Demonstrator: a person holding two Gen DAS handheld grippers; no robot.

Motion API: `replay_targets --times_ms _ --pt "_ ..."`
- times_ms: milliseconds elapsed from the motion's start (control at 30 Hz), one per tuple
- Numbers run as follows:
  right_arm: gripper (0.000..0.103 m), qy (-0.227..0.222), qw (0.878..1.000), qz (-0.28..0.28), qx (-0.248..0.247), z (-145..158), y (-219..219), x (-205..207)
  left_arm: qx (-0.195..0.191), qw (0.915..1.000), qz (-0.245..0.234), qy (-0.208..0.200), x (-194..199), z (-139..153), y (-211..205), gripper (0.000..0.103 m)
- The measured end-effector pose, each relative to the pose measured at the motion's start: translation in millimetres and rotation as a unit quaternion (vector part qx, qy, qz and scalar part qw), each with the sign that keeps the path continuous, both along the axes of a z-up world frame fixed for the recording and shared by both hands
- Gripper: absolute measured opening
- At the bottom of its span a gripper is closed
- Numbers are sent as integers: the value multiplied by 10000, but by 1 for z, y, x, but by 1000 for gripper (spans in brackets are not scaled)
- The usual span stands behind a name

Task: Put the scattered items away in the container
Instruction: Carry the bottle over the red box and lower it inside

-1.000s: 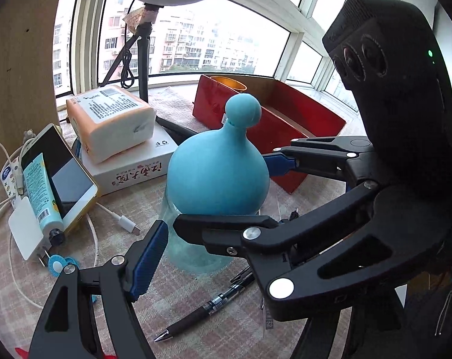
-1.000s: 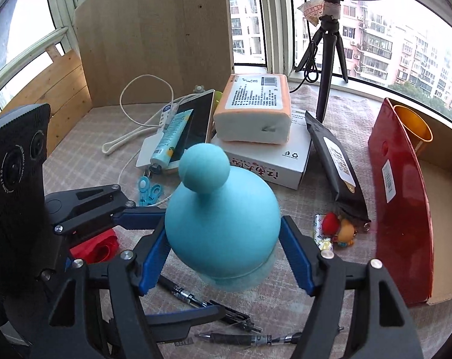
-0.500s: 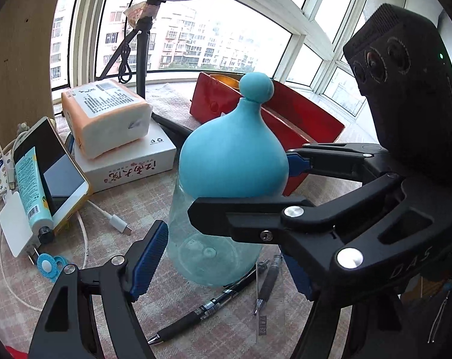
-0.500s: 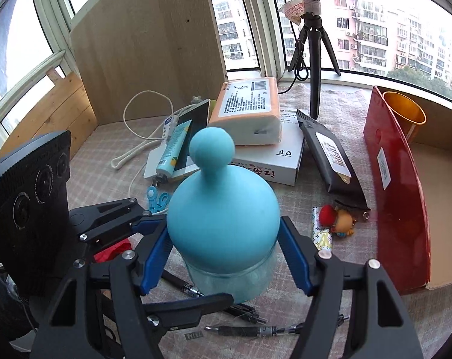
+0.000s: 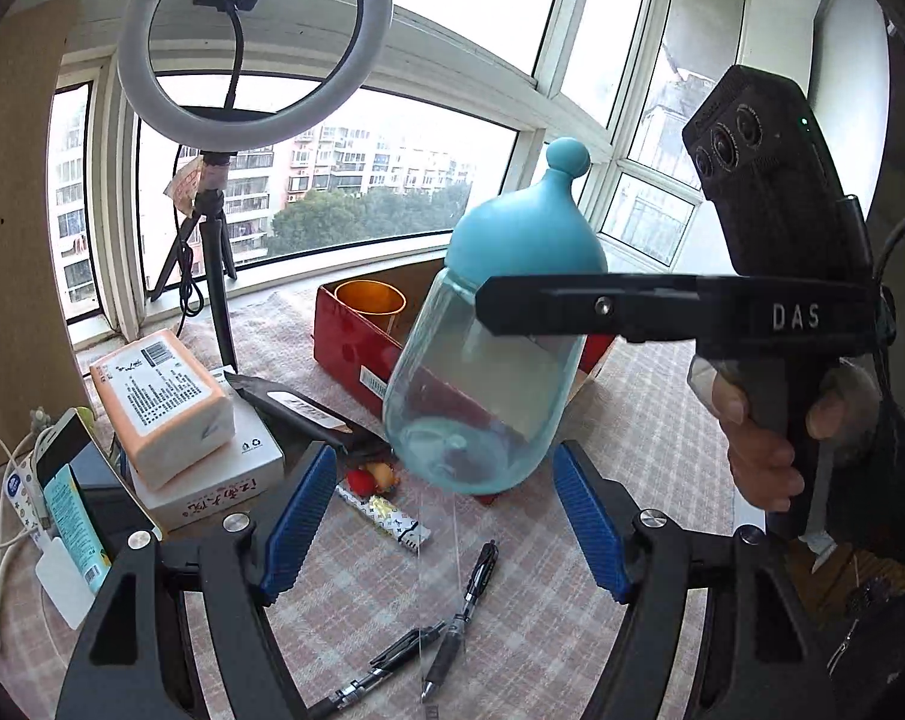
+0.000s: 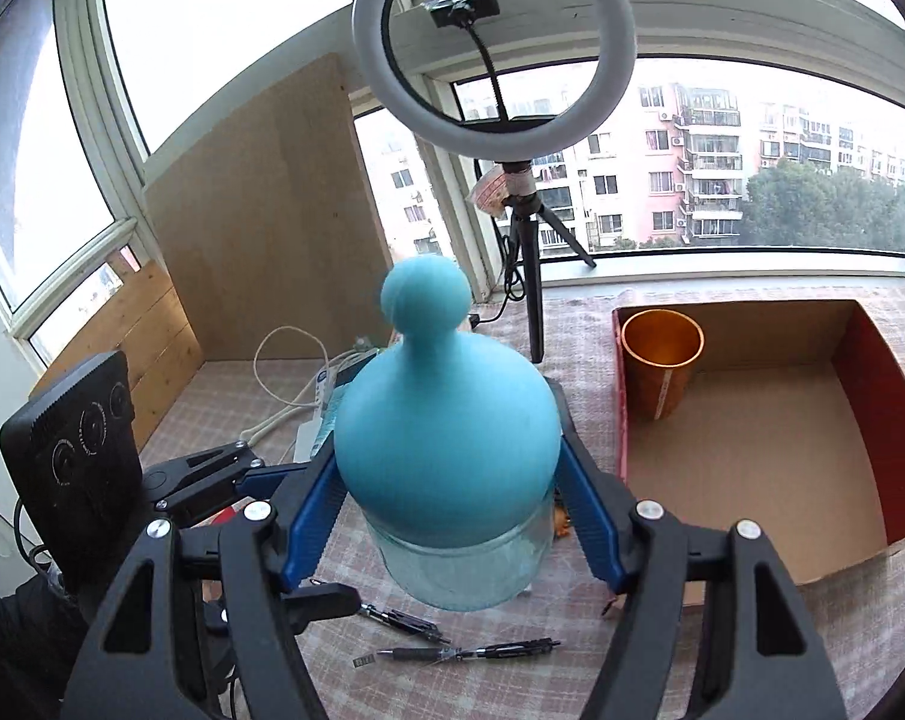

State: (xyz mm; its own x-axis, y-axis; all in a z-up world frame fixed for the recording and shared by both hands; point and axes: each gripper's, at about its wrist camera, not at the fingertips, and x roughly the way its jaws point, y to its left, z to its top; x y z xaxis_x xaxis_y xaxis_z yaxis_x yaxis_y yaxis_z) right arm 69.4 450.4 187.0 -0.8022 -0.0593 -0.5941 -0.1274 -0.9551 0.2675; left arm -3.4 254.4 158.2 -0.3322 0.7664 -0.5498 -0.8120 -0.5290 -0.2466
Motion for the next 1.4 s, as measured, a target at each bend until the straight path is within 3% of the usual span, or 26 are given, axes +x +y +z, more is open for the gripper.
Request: replay_targets --times_ms 233,433,767,1400 --pt "67 -40 9967 -708 390 11 61 9 -123 9996 261 35 7 5 -26 72" --pt "67 -437 9927 -913 657 -26 93 -22 -186 9981 585 21 2 6 -41 72" --pt "67 -922 9911 -780 550 -87 109 -75 -303 9962 808 -77 -3 -4 -44 72" --pt "67 -1504 9843 -386 837 -102 99 -89 -341 9963 785 -79 -3 -7 -40 72"
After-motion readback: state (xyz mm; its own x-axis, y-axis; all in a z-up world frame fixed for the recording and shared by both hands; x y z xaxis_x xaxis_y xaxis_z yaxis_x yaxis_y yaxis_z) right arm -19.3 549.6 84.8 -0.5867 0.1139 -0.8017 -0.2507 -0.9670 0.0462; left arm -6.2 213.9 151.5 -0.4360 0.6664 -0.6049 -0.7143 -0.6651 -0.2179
